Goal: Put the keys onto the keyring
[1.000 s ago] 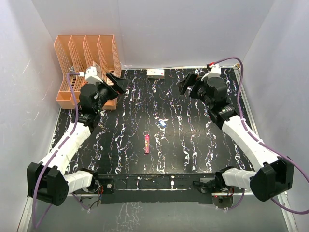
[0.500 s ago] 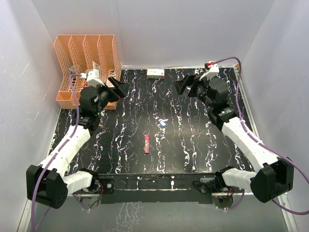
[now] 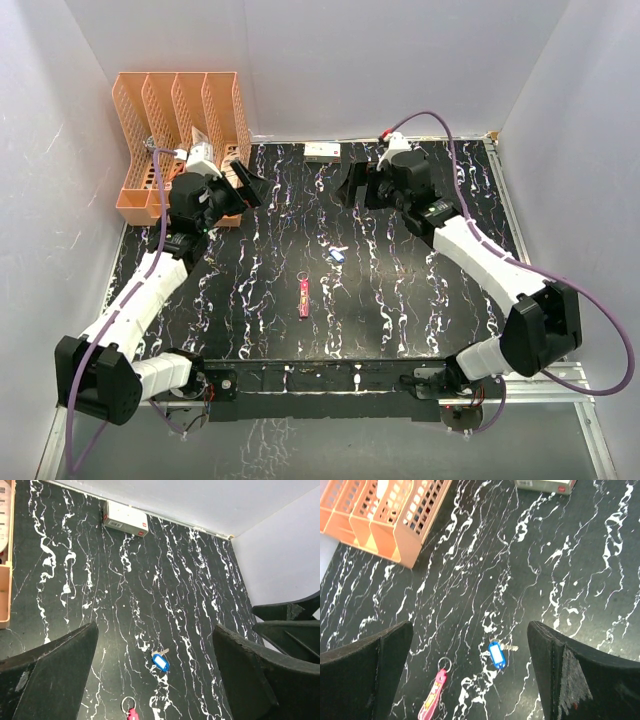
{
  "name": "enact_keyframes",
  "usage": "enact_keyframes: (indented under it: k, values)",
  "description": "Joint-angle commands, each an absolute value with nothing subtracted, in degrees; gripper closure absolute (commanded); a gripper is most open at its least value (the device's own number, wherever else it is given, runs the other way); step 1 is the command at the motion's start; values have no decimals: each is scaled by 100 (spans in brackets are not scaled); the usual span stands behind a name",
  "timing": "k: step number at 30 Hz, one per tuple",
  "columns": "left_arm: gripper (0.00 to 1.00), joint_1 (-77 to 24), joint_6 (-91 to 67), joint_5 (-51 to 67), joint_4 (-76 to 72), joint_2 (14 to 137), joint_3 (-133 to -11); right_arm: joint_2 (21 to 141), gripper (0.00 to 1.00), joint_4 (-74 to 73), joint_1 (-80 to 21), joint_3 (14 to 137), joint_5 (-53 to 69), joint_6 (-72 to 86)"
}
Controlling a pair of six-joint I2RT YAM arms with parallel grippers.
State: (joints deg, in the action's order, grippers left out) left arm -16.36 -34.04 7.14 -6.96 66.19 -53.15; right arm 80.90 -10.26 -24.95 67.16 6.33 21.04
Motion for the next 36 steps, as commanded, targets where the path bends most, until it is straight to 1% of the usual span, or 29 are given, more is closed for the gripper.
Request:
enact_keyframes:
  k: [1,4,7,13,15,17,18,19,23,28,36]
  values:
    - [5,-1656,-3321,887,-547,6749,-5621,7970,2,-1205,-2703,6994,436,1991]
    - [5,-1654,-3295,919,-511,6832,-5695,7857,2,-1335,-2947,6864,324,2014]
    - [6,-1654,-3303,913,-470,6843,-5642,7652,3,-1317,-3361,6434,293,2023]
    - [7,-1653,-3316,765,-406,6776,-5498,7654,4,-1393,-4247,5997,-238,2090]
    - [7,-1653,-3209,726,-225,6776,-5611,7736,6,-1378,-4443,5914,-224,2114]
    - [7,-1657,-3053,599,18,6749,-5734,7852,11,-1347,-4638,5829,-161,2191]
    - [7,-1653,-3010,505,106,6714,-5762,7917,14,-1352,-4733,5801,-154,2242]
    - [7,-1652,-2972,429,162,6662,-5761,7984,16,-1354,-4828,5774,-206,2295]
    - [7,-1653,-2944,213,83,6453,-5637,8271,22,-1214,-5208,5633,-445,2427]
    - [7,-1652,-3014,329,-154,6445,-5549,8693,24,-1316,-5513,5668,-845,2649]
    - [7,-1652,-2973,334,-124,6558,-5597,9218,26,-1319,-5739,5845,-1136,2834]
